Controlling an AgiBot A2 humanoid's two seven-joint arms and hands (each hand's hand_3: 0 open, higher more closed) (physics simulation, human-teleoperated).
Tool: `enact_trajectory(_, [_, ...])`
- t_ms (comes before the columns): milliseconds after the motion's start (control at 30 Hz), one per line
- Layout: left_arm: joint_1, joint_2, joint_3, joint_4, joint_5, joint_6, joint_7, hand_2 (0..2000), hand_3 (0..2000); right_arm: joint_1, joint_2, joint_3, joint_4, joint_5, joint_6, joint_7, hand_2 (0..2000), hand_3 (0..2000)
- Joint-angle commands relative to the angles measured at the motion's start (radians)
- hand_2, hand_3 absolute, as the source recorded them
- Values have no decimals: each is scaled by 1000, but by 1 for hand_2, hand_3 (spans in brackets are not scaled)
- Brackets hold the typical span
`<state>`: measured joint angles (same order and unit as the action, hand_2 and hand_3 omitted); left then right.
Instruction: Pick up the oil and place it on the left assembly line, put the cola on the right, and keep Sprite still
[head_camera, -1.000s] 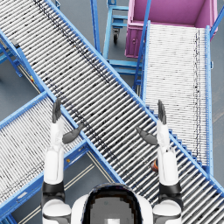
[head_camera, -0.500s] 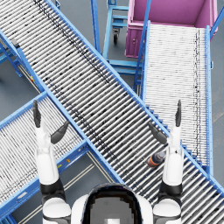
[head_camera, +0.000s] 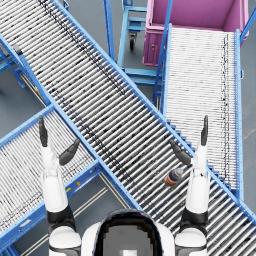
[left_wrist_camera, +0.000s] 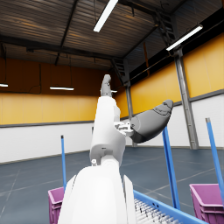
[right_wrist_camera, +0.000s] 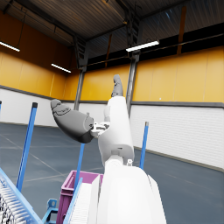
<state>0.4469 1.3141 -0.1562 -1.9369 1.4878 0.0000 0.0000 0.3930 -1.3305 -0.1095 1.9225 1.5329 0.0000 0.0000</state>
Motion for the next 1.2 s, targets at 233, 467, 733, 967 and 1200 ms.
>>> enact_trajectory(233, [15, -1, 9, -7, 0, 0, 0, 0, 0, 18, 0, -10, 3, 0, 0, 0, 0, 0])
enact_trajectory(467, [3, 4, 15, -6, 0, 0, 0, 0, 0, 18, -3, -16, 2, 0, 0, 0, 0, 0])
enact_trajectory(733, [0, 7, 8, -22, 0, 0, 0, 0, 0, 16, -6, -28, 9, 0, 0, 0, 0, 0])
enact_trajectory(967, [0, 9, 11, -23, 0, 0, 0, 0, 0, 10, -9, -38, 6, 0, 0, 0, 0, 0])
enact_trajectory(1200, [3, 11, 15, -20, 0, 0, 0, 0, 0, 7, -13, -30, 2, 0, 0, 0, 0, 0])
